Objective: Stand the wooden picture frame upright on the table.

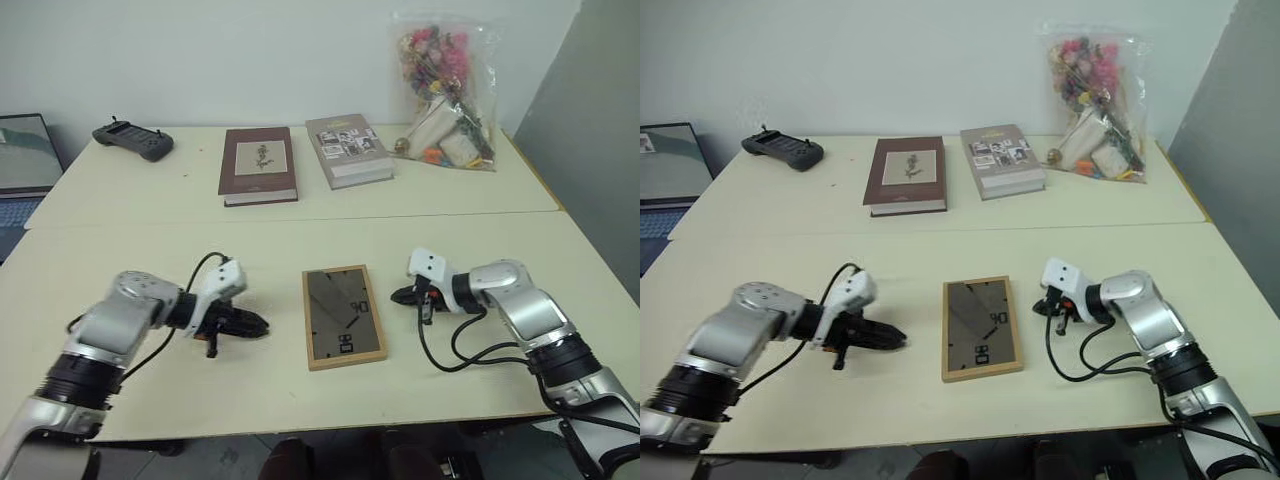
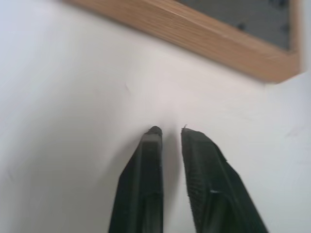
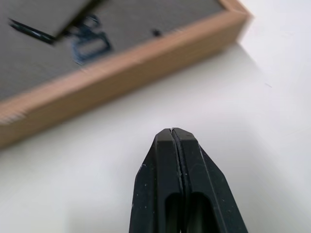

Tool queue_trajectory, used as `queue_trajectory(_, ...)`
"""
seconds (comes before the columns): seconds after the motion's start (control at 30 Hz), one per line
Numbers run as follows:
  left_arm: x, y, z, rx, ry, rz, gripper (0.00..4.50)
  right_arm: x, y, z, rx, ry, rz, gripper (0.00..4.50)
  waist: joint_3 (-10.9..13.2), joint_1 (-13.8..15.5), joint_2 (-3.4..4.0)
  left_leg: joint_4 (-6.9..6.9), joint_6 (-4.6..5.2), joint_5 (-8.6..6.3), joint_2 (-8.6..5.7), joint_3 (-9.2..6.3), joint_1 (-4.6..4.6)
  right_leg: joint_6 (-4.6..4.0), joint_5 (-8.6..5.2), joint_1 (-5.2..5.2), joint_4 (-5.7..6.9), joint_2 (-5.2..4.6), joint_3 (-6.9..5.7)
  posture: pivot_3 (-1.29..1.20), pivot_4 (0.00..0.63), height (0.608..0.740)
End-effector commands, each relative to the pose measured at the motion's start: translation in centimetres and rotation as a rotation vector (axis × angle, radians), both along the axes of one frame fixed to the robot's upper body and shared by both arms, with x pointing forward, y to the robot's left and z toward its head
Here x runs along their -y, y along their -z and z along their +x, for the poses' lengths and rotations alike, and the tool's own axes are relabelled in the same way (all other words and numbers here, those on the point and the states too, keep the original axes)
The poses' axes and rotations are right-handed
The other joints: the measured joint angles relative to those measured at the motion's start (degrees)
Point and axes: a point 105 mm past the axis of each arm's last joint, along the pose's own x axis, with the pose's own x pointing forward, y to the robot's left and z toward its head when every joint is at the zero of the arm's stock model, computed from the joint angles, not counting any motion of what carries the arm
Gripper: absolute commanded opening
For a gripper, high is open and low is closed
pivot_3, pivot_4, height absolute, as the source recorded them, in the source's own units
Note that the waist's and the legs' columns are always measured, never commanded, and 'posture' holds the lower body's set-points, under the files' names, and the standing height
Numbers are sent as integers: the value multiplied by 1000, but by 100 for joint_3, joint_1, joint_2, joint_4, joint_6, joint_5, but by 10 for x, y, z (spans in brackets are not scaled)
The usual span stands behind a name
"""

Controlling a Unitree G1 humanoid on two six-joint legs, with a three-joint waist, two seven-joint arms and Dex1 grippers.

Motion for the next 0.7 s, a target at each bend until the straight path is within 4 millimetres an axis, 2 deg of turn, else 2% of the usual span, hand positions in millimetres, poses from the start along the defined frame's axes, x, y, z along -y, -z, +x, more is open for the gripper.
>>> queue_trajectory(0.03,-1,-31,-5,-297,-193,-282,1834,1,-11,-8,5,-19,59,0,0,2,-2,1,2,-1,-1,-5,0,1,0,4,-1,0,-4,0,150,740)
queue_trajectory(0.1,0,-34,-6,-412,-271,-369,2202,2,-8,-13,-9,-34,54,0,0,-6,-2,2,3,-1,-3,-7,2,2,-1,7,0,0,-6,0,150,740)
queue_trajectory(0.23,10,-25,-17,-528,-310,-415,3120,-2,-4,-21,-25,-64,59,0,0,-37,-2,2,1,-1,-2,-11,6,2,-1,6,1,0,3,0,150,740)
queue_trajectory(0.47,36,16,-35,-600,-331,-419,4466,-17,5,-26,-56,-100,63,0,-1,-39,0,2,-3,1,0,-18,13,0,-1,5,7,1,16,0,150,740)
queue_trajectory(0.7,47,47,-21,-549,-430,-376,4466,-47,7,-25,-57,-157,82,0,-18,63,20,2,-3,1,-8,-17,34,0,0,31,3,-10,10,0,150,740)
